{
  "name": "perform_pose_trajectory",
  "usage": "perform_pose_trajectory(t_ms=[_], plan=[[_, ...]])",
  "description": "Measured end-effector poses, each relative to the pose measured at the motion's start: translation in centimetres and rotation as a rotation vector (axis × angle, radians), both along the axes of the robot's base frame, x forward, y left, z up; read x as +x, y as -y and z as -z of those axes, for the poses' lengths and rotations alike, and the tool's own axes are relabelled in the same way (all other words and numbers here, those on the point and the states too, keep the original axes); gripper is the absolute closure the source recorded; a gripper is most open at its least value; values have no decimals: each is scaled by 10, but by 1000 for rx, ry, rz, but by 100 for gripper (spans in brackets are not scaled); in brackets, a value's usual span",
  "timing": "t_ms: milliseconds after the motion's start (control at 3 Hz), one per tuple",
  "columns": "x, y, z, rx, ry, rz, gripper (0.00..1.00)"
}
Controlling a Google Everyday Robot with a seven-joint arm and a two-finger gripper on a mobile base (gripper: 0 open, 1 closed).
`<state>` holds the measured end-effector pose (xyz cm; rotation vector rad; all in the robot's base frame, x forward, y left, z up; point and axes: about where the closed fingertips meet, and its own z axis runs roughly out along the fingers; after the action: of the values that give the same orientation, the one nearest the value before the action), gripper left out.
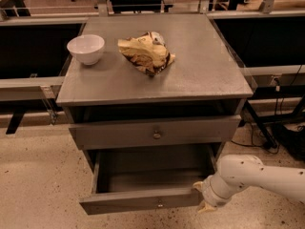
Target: Open middle drawer
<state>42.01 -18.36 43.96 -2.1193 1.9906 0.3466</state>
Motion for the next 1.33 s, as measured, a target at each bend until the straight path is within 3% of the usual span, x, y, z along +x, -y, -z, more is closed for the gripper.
perform_pose_trajectory(t_ms=[333,667,1000,1333], plan=[[1,1,0,-1,-3,-1,83],[3,1,0,-1,-3,-1,88],[-7,2,-7,7,0,-11,87],[-12,2,-16,13,8,-21,69]])
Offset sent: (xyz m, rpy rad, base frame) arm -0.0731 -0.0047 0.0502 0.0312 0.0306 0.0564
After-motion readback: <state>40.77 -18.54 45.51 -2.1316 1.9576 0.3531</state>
